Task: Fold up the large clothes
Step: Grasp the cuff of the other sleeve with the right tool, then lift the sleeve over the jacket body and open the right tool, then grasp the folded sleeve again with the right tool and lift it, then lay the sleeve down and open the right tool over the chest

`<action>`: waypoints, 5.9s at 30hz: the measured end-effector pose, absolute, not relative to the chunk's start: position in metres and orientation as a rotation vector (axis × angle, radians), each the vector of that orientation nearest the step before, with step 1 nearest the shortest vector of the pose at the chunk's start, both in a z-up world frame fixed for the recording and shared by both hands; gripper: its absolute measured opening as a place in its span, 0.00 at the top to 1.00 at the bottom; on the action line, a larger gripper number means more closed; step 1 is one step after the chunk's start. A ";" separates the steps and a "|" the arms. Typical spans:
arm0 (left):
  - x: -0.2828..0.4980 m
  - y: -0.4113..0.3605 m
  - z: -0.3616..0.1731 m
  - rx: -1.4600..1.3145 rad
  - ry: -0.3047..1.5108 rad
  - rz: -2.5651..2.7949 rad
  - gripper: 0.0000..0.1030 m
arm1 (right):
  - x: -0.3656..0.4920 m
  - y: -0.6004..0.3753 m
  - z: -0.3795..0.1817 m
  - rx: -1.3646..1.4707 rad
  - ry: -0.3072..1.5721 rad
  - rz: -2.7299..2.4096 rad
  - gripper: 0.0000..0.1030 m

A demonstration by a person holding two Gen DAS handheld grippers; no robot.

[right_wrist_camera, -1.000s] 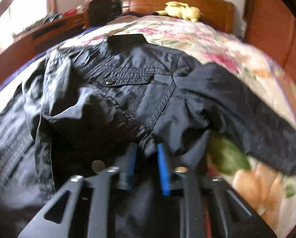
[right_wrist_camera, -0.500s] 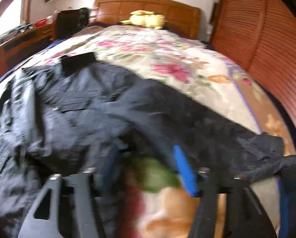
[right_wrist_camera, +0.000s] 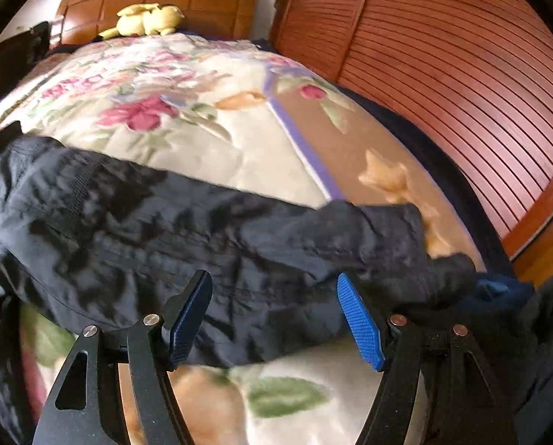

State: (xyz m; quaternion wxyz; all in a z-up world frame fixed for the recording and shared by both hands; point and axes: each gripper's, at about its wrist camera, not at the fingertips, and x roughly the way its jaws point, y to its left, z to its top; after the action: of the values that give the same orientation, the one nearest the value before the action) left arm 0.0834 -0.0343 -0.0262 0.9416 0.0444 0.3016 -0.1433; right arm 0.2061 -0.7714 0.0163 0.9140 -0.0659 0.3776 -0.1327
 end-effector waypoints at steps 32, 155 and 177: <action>0.076 -0.031 -0.018 0.080 0.594 -0.318 0.16 | 0.168 -0.712 0.081 -0.170 0.546 -0.189 0.95; 0.045 0.080 0.009 0.002 0.513 -0.197 0.16 | -0.014 -0.458 0.120 -0.345 0.542 0.408 0.51; 0.045 0.067 0.007 0.047 0.516 -0.176 0.16 | 0.023 -0.463 0.061 -0.146 0.541 0.379 0.51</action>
State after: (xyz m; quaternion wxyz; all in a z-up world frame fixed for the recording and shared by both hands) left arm 0.0453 0.0670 0.0067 0.9628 0.0234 0.2546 -0.0871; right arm 0.0226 -0.4633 0.0615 0.9433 -0.0714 0.2655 0.1857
